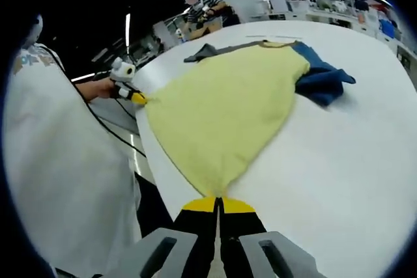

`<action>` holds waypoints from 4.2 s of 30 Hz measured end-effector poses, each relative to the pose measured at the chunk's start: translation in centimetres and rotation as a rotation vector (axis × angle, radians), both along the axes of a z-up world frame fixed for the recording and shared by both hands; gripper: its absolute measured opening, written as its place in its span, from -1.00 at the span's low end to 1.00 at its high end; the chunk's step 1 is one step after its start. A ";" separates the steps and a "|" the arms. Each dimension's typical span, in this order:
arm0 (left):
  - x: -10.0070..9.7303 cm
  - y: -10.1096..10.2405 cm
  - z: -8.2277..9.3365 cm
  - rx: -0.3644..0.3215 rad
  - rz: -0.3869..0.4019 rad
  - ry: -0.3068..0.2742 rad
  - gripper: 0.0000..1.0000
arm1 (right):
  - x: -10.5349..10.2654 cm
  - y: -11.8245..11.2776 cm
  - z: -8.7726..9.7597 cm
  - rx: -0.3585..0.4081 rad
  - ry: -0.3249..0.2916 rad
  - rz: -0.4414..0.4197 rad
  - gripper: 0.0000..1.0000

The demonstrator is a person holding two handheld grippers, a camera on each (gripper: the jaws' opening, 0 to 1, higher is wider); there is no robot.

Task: Fold the garment on the visible template until the final outline fits inside the template.

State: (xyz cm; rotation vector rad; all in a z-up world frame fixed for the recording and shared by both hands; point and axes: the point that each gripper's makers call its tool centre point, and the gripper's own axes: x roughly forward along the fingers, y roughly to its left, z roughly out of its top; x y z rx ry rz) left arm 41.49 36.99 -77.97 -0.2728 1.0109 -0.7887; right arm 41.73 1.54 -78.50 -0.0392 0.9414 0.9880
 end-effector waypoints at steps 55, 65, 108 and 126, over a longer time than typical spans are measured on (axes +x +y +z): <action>4.6 -4.8 6.6 -0.005 -0.118 -0.321 -0.80 | 13.3 -3.1 2.2 -0.037 -0.302 -0.312 -0.77; 4.8 -5.8 6.9 0.043 -0.171 -0.375 -0.70 | 15.4 -3.5 1.9 -0.056 -0.321 -0.356 -0.78; 5.0 -4.7 7.1 0.134 -0.136 -0.421 -0.02 | 17.9 -3.2 0.8 -0.081 -0.334 -0.336 -1.00; 5.3 -4.8 6.9 0.125 -0.131 -0.414 -0.02 | 18.9 -8.1 1.8 -0.139 -0.366 -0.414 -1.00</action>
